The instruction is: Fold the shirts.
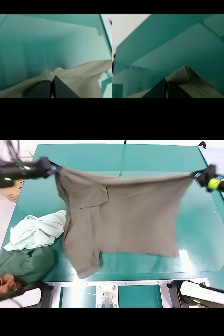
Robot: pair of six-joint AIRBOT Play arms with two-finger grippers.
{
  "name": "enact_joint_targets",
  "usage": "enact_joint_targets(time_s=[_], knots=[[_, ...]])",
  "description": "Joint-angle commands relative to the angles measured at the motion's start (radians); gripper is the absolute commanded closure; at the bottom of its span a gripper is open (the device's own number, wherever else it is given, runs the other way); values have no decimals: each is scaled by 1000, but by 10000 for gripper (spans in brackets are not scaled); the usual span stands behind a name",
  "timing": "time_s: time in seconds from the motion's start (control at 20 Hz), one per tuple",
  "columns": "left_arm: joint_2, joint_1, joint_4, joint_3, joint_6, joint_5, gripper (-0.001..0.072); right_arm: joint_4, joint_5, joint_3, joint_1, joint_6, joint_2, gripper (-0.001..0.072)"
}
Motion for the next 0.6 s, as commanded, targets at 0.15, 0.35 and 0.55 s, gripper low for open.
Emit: enact_joint_targets(time_s=[0.15, 0.35, 0.55], knots=[[-352, -5, -264, 110, 142, 132, 684, 37, -29, 224, 17, -11, -404, 698], [-393, -53, -231, 253, 142, 211, 684, 38, -34, 359, 31, -10, -448, 698], [-396, -74, -198, 317, 138, 238, 684, 37, -38, 430, 43, -10, -448, 698]])
